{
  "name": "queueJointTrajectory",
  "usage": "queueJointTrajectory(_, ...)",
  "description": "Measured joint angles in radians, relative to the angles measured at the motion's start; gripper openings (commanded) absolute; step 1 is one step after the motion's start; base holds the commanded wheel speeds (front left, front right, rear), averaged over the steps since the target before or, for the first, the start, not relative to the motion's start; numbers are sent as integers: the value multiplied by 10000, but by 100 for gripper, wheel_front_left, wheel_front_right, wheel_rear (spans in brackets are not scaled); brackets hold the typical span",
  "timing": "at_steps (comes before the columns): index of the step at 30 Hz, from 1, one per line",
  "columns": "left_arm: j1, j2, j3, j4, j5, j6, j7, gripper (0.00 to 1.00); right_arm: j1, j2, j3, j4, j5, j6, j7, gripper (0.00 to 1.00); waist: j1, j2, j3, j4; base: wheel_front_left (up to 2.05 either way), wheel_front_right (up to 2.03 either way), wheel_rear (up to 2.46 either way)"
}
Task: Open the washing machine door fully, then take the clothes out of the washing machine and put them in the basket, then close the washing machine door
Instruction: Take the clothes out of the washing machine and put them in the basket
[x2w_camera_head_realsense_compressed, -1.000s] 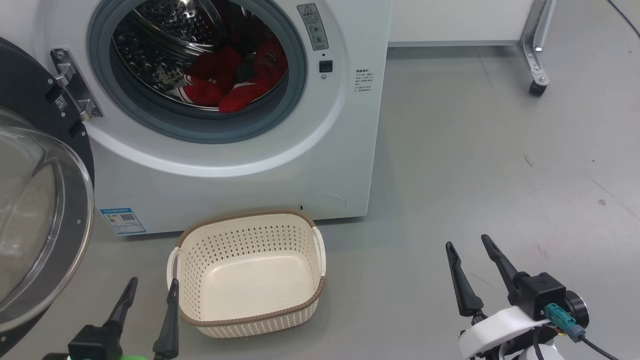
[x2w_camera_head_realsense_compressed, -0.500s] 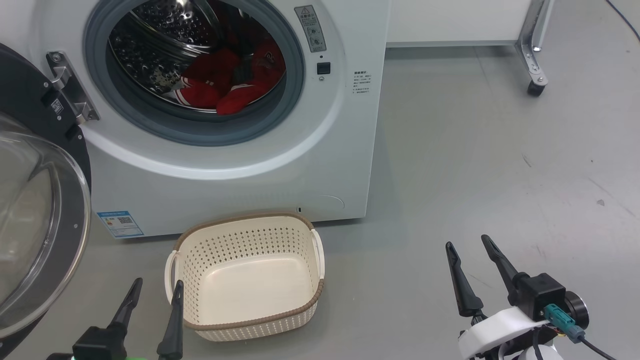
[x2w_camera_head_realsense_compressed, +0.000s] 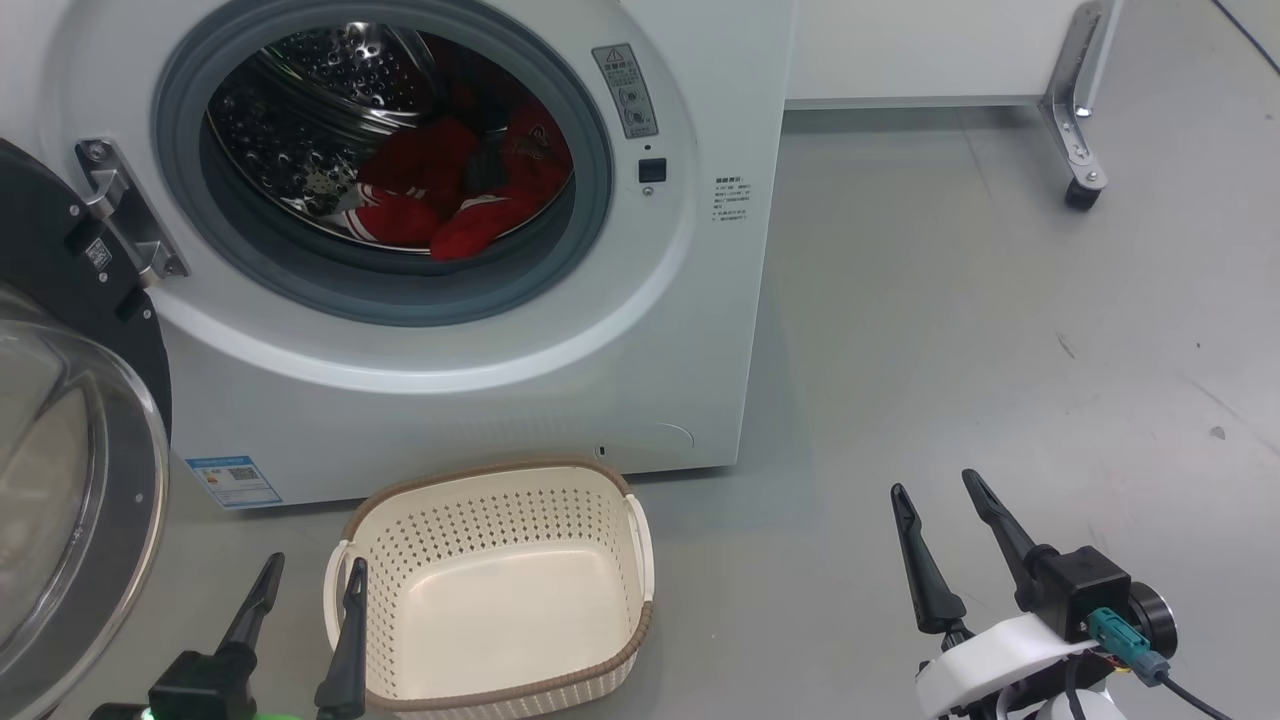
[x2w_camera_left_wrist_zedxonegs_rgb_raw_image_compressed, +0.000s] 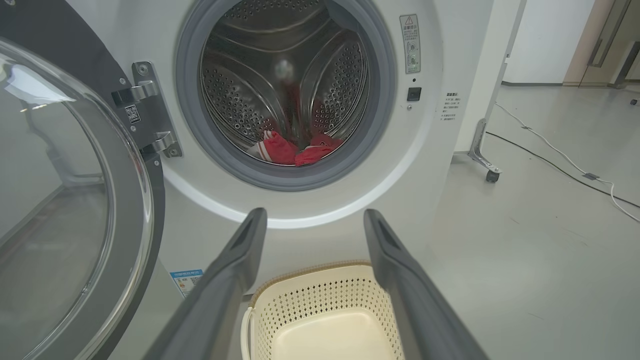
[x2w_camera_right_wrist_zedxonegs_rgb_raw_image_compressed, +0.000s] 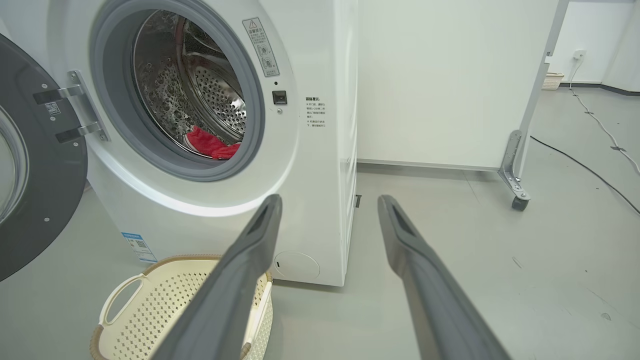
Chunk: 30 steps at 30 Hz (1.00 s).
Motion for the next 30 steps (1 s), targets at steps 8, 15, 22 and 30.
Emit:
queueJointTrajectory(8, -1, 4, 15, -23, 84, 82, 0, 100, -1, 0, 33, 0, 15, 0, 0, 100, 1, 0, 31, 30, 101, -101, 0)
queueJointTrajectory(15, -2, 2, 10, -23, 90, 84, 0, 100, -2, 0, 65, 6, 134, 2, 0, 100, 0, 0, 39, 55, 70, -70, 0)
queueJointTrajectory(22, -4, 0, -17, -17, 88, 84, 0, 100, -4, 0, 69, 31, 173, 2, 0, 100, 0, 0, 0, 67, 40, -40, 0)
queueJointTrajectory(30, -4, 0, -35, 13, 88, 84, 0, 100, -5, 0, 90, 73, 173, 2, 0, 100, 0, 0, -60, 69, 11, -11, 0)
